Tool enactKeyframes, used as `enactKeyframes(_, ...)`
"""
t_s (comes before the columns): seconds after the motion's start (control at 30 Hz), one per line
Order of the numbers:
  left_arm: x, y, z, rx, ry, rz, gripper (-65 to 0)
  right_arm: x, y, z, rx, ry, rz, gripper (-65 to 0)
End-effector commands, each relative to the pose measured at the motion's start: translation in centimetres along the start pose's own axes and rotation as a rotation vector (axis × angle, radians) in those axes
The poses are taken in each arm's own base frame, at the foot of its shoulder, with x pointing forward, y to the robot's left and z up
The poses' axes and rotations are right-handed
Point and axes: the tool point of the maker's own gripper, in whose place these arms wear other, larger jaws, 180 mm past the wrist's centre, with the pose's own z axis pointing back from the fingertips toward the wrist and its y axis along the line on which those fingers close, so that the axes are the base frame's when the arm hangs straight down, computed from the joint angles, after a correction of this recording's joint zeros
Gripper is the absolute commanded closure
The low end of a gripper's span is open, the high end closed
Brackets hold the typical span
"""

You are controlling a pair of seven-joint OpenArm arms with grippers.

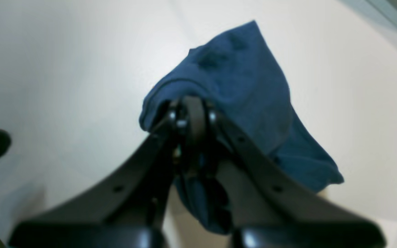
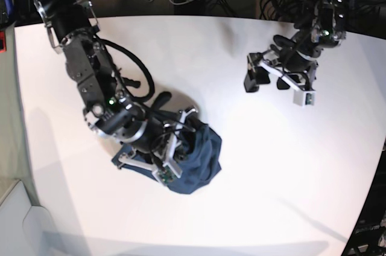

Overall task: Layout the t-shirt on the table in an organized manner, then fold the t-shirt properly
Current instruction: 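Lower the bunched t-shirt and regrasp it with the right gripper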

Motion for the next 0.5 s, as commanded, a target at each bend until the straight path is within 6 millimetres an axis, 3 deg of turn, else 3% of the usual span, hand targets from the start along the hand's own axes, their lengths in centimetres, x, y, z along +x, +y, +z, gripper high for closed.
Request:
enactKeyframes(0.0, 1.0, -0.3, 0.3, -0.01, -0.035, -0.004, -53.2, 1.8, -0.6, 0.3, -0.014, -0.058, 0.007, -6.4)
enactKeyframes(0.1, 1.0, -0.3, 0.3, -0.01, -0.035, -0.004, -53.2, 1.8, -0.7, 0.2, -0.015, -0.055, 0.008, -5.2)
enactKeyframes(0.17, 1.0, -0.3, 0.3, -0.01, -0.035, -0.004, -53.2, 2.5, -1.1, 0.2, -0.024, -0.068, 0.015, 0.0)
enactKeyframes(0.23, 1.1, -0.4, 0.3, -0.011, -0.038, -0.005, -53.2, 3.4, -1.8, 0.6, -0.046, -0.089, 0.028, 0.0)
enactKeyframes(0.47, 1.0, -0.6, 0.3, -0.017, -0.035, -0.008, -53.2, 10.3, -7.4, 5.1, -0.244, -0.278, 0.074, 0.0)
